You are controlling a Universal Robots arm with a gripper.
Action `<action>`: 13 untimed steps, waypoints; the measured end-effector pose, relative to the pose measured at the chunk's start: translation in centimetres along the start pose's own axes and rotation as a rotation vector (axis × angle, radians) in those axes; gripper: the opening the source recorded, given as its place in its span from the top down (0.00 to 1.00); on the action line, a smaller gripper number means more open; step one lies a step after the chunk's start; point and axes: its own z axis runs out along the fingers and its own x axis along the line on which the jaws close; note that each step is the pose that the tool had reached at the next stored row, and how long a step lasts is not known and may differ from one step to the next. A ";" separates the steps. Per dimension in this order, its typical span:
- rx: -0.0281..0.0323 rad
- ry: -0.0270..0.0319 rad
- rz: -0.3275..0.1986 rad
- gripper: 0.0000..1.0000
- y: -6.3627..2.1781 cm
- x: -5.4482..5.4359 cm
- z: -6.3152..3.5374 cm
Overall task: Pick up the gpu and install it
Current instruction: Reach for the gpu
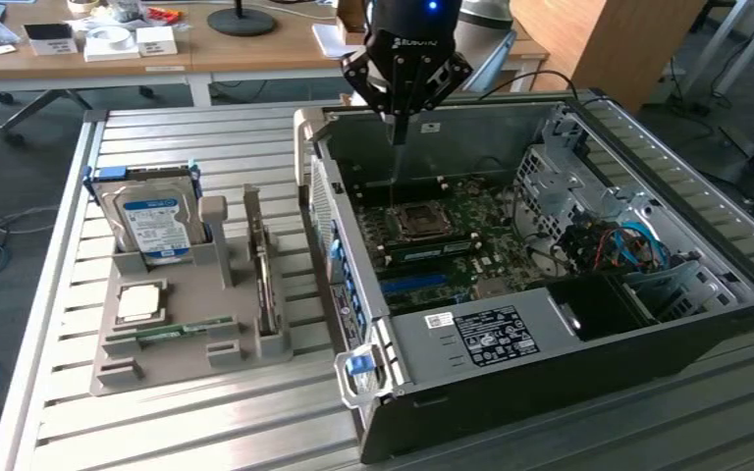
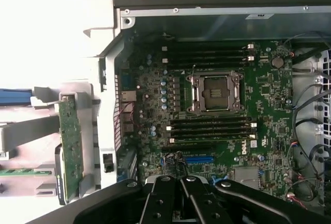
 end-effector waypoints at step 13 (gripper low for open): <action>0.0001 0.0001 0.000 0.89 -0.05 0.6 -0.02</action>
